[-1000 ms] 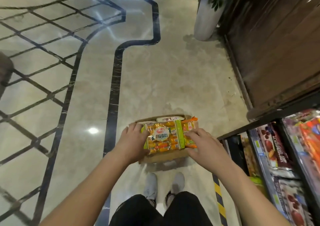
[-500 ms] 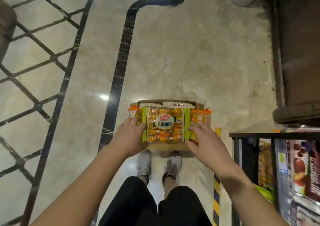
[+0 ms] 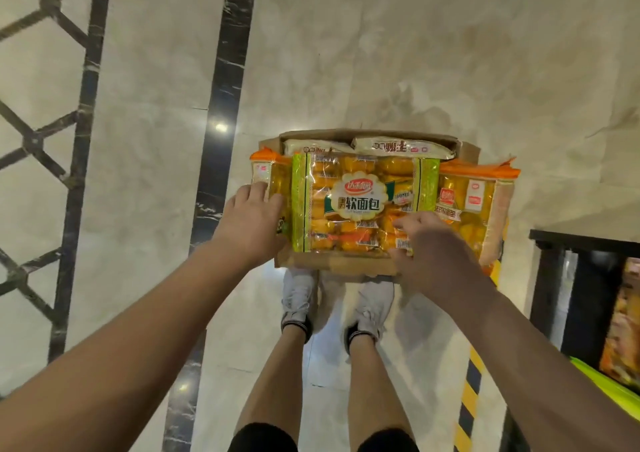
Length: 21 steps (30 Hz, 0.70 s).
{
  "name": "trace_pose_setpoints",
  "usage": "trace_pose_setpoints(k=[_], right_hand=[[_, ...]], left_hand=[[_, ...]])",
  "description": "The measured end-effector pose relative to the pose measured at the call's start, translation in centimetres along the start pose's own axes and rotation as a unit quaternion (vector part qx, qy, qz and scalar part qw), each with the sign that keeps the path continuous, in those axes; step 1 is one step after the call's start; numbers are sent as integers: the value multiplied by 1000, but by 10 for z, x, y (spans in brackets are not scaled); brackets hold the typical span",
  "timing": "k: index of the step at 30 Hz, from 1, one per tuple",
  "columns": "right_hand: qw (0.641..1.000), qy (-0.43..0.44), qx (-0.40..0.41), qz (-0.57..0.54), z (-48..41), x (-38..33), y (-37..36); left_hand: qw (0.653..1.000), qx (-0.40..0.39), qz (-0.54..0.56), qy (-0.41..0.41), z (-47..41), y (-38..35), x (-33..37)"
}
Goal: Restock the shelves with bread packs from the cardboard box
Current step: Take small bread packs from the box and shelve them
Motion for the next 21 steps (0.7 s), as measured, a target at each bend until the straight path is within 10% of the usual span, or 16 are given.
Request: trace_pose_setpoints(k=[12, 21], right_hand=[[997, -36, -50, -36, -29, 18, -59], [997, -39, -43, -51, -28, 25, -54]], left_hand=[[887, -96, 404, 205, -97, -83, -15], [875, -57, 431, 214, -85, -89, -14]])
Point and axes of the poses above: each hand's wrist, its own z-axis away from the middle knuckle, its own y-axis out of the back of the hand, x = y × z, the point moved 1 cm from there along -z, towards the middle knuckle, and after that the axes turned 13 degrees about y, right-handed, at the moved point
